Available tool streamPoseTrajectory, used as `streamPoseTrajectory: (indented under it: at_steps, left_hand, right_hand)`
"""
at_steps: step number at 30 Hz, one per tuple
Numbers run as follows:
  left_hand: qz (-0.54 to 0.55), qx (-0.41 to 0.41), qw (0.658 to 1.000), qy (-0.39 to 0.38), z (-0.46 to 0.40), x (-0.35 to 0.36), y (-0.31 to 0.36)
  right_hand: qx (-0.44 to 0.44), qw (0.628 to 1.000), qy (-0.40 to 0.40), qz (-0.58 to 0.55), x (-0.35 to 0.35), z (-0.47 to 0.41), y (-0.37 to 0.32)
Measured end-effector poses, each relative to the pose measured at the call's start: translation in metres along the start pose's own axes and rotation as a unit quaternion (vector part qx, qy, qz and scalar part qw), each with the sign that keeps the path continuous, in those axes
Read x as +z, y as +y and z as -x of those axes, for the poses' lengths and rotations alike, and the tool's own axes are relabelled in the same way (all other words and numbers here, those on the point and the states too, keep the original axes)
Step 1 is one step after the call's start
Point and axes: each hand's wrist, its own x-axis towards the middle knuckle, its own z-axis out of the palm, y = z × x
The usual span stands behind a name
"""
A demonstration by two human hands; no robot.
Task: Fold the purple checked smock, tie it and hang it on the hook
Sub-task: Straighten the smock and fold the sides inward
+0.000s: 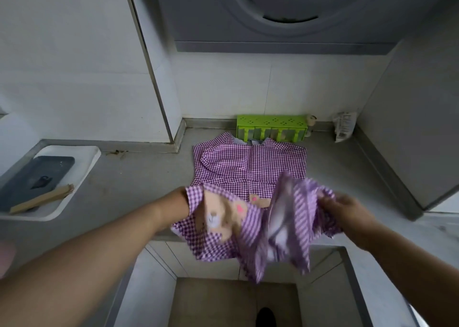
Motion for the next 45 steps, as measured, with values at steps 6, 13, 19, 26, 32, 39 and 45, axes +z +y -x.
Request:
streamPoseTrajectory:
  at_steps: [6, 13, 19, 26, 32, 39, 45]
  left_hand:
    - [0.115, -0.066, 0.991, 0.008, -0.005, -0.017, -0.008]
    - [0.037, -0.081, 0.995, -0.040, -0.005, -0.025, -0.031]
    - [0.054, -0.093, 0.989, -0.104, 0.016, -0.018, -0.015]
    - [0.078, -0.161, 0.969, -0.170, -0.007, -0.026, -0.036]
    - [0.092, -0.088, 0.988, -0.084, -0.044, -0.032, -0.030]
    - [0.164, -0.088, 0.981, 0.049, -0.132, -0.043, -0.018]
    - [0.181, -0.134, 0.967, 0.123, -0.200, -0.044, -0.027]
  right_hand:
    - [0.007, 0.986, 0.121, -0.117, -0.013, -0.012, -0.017]
    - [0.041, 0.997, 0.055, -0.041, -0.003, 0.000, -0.006]
    - [0.078, 0.994, -0.012, 0.069, -0.001, 0.004, 0.001]
    - [0.091, 0.995, -0.036, 0.029, 0.000, 0.001, 0.005]
    - [0.047, 0.993, 0.050, -0.100, -0.014, -0.050, -0.001]
    - [0.075, 0.980, 0.112, -0.148, -0.030, -0.176, -0.015]
    - [0.088, 0.983, 0.125, -0.098, -0.028, -0.261, -0.010]
